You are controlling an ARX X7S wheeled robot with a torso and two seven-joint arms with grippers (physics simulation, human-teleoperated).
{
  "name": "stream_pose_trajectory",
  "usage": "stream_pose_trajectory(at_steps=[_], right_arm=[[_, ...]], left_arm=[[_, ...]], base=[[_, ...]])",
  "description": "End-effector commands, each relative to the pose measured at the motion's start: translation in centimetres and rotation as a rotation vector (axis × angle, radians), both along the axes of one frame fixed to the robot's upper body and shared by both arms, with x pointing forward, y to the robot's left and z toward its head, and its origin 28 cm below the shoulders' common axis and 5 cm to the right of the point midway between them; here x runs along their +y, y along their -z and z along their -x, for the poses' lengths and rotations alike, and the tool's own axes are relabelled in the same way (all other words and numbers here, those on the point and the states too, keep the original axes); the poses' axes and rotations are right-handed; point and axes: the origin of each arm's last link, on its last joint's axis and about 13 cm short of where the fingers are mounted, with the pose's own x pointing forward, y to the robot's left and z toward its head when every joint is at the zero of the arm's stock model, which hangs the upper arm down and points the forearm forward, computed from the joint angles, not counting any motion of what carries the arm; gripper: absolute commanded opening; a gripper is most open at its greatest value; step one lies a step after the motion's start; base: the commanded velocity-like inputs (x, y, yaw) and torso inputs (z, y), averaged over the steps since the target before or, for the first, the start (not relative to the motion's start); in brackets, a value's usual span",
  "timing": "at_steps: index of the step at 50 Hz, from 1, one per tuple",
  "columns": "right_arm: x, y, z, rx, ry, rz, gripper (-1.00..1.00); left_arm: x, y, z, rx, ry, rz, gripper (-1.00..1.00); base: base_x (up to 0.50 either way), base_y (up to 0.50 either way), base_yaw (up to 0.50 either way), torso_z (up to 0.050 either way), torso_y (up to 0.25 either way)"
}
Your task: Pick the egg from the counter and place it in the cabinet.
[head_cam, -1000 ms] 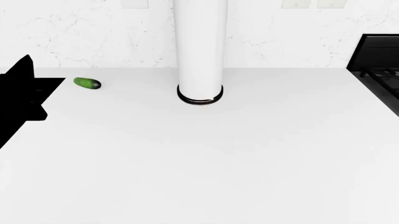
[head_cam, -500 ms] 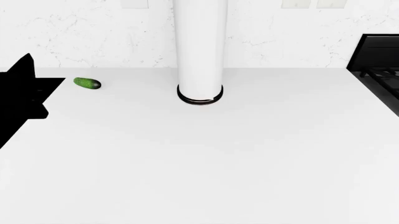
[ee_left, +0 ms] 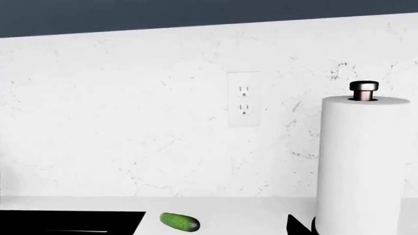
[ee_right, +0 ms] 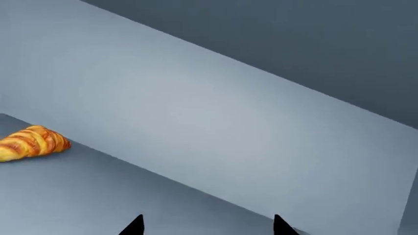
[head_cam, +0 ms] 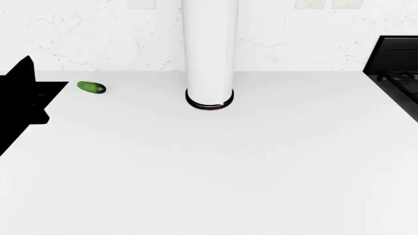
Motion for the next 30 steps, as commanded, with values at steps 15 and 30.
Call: stream_pose_trajectory(at_steps=[15, 30], right_arm=[[-0.3, 1.4, 3.8, 0.209, -0.057, -0.024, 1.0], [-0.5, 0.3, 6.1, 0.133, -0.043, -0.021, 1.0]], left_arm=[[0.0, -0.2, -0.1, -0.005, -0.005, -0.003, 1.0], [0.0, -0.1, -0.3, -0.002, 0.0, -0.001, 1.0]], base=[[0.0, 0.0, 0.0, 0.0, 0.0], [0.0, 0.0, 0.0, 0.0, 0.0]])
